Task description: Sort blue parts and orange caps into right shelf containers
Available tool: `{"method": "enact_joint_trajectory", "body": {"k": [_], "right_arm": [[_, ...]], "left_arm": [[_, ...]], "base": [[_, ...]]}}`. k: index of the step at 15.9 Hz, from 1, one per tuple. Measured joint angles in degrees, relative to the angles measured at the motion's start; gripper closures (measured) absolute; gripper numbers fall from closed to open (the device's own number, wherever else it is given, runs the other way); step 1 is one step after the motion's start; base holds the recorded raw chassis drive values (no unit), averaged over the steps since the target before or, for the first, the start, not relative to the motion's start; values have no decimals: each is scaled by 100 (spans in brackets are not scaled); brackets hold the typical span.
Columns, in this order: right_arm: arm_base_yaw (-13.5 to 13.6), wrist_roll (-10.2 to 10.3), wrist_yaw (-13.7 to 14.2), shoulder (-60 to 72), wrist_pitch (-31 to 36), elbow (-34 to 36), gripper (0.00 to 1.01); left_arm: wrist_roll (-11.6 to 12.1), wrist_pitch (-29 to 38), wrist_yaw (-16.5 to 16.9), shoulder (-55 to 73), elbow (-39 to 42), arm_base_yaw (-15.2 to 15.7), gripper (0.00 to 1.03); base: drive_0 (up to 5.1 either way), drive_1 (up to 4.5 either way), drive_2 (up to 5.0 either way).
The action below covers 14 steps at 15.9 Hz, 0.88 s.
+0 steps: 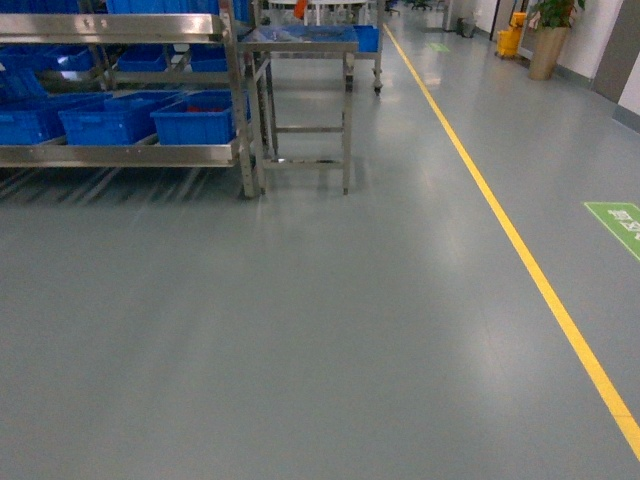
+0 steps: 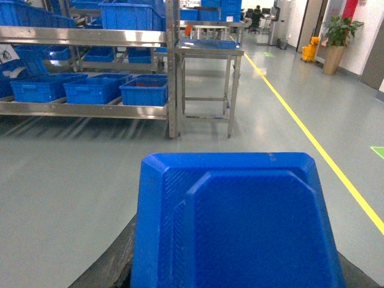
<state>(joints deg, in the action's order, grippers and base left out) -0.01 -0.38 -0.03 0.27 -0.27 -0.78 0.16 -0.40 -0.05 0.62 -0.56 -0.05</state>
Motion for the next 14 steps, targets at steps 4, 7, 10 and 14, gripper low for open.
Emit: {"method": "enact_joint_trajectory", "body": {"k": [4,7,10,14], "right_arm": [[0,0,2,0,-9,0,63],[0,0,0,0,-11,0,63],[0,0,2,0,2,0,63],[0,0,2,0,-9,0,63]], "left_arm": [[-2,-2,0,0,0,0,59],[-2,-2,2,0,0,0,59],[-2,0,4,0,0,0,59],[-2,9,2,0,0,0,59]], "base": [[9,442,-424],[1,434,-432],[2,435,-431],[1,434,-432]]}}
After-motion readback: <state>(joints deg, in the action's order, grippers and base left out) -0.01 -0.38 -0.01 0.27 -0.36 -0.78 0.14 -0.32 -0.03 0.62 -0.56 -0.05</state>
